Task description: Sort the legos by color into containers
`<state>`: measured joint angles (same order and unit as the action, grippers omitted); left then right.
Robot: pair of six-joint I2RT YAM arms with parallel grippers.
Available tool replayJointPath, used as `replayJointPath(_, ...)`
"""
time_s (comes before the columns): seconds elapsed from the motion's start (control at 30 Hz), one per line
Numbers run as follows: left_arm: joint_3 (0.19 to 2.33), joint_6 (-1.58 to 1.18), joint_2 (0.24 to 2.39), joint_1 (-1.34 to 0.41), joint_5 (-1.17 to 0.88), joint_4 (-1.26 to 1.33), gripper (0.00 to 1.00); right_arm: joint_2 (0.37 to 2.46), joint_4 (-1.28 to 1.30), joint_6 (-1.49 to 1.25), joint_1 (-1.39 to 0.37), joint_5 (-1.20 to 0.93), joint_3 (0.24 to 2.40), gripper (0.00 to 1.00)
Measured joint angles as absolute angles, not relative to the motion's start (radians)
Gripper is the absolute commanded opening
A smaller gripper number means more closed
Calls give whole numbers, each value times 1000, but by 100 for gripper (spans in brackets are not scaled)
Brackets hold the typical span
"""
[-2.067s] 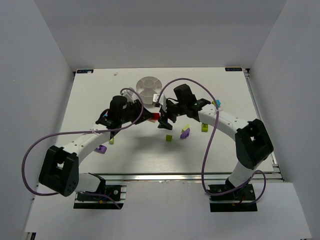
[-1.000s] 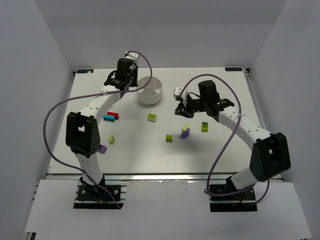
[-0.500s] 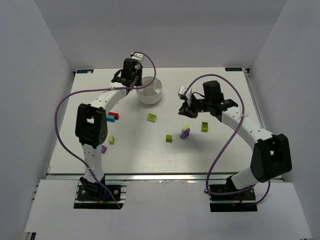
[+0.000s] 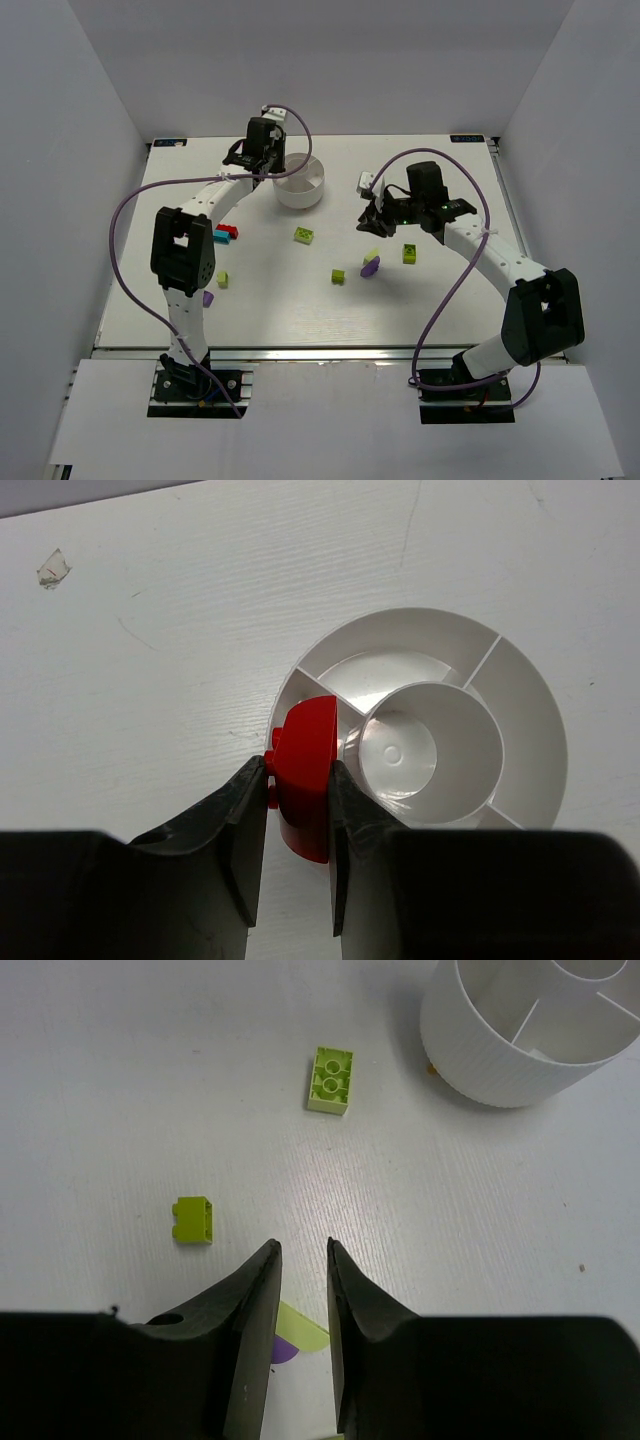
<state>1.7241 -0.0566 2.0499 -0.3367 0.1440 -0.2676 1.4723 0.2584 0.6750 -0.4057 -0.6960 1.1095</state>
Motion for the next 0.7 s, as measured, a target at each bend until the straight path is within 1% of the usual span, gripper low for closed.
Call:
replayJointPath(0.27,1725,-64,2054,-337,144,-288,45,1472,258,669,-406,-696,1110,34)
replayJointPath(0.3,1727,-66,2054,-337,144,-289,50,1472,258,669,-406,-696,1110,34)
replayJointPath(0.43,1735,-74,2054,-337,144,-288,56,1472,259,669,-406,-696,1110,36)
replayJointPath(0.53,1737,-78,2054,-337,145,-288,57,1472,259,669,-406,-696,1110,37)
replayJointPath(0.6,1739,-81,2054,-337,147,-290,57,1472,259,669,-406,-696,1110,39)
replayJointPath(0.67,1741,-90,2053,-337,154,-292,54,1472,259,669,-406,-696,1110,42)
replayJointPath(0.7,1741,-96,2049,-337,160,-293,50,1472,259,669,-406,-696,1110,49)
